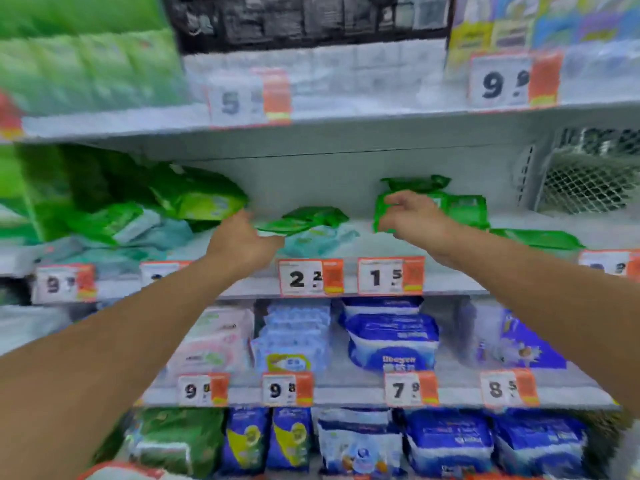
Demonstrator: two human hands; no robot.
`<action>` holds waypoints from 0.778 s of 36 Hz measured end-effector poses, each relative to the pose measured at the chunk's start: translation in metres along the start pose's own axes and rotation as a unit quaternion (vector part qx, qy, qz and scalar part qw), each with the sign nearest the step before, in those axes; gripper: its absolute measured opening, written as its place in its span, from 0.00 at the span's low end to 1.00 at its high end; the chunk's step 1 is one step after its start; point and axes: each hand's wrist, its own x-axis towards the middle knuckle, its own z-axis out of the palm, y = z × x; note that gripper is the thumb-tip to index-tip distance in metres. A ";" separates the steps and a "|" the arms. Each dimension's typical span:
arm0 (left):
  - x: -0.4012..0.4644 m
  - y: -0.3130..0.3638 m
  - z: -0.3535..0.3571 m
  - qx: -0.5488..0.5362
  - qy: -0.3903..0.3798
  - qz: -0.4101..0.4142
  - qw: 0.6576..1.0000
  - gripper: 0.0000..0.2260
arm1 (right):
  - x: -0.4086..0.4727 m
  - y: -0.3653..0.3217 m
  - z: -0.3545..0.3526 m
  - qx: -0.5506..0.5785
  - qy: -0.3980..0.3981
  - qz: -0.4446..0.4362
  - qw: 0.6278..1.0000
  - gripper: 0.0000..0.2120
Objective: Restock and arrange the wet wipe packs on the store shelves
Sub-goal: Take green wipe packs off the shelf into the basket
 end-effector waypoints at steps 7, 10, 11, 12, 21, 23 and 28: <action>0.040 -0.024 0.010 0.119 -0.141 -0.023 0.983 0.28 | 0.069 0.007 0.047 -0.102 -0.146 0.138 0.974 0.24; 0.048 -0.014 0.023 0.088 -0.179 -0.017 0.980 0.30 | 0.081 0.004 0.060 -0.084 -0.166 0.143 0.972 0.23; 0.049 -0.008 0.028 0.067 -0.178 -0.009 0.982 0.24 | 0.083 0.003 0.064 -0.077 -0.168 0.143 0.972 0.20; 0.050 -0.002 0.034 0.053 -0.181 0.001 0.982 0.19 | 0.085 0.003 0.069 -0.060 -0.166 0.146 0.973 0.17; 0.046 0.003 0.044 -0.072 0.018 0.165 0.983 0.26 | 0.048 -0.016 0.045 0.151 -0.193 0.116 0.962 0.14; 0.036 0.005 0.038 -0.145 0.032 0.208 0.967 0.32 | 0.022 -0.027 0.028 0.214 -0.208 0.071 0.952 0.17; -0.022 0.028 0.026 -0.200 -0.042 0.241 0.949 0.27 | -0.039 -0.031 -0.028 0.242 -0.223 -0.013 0.944 0.17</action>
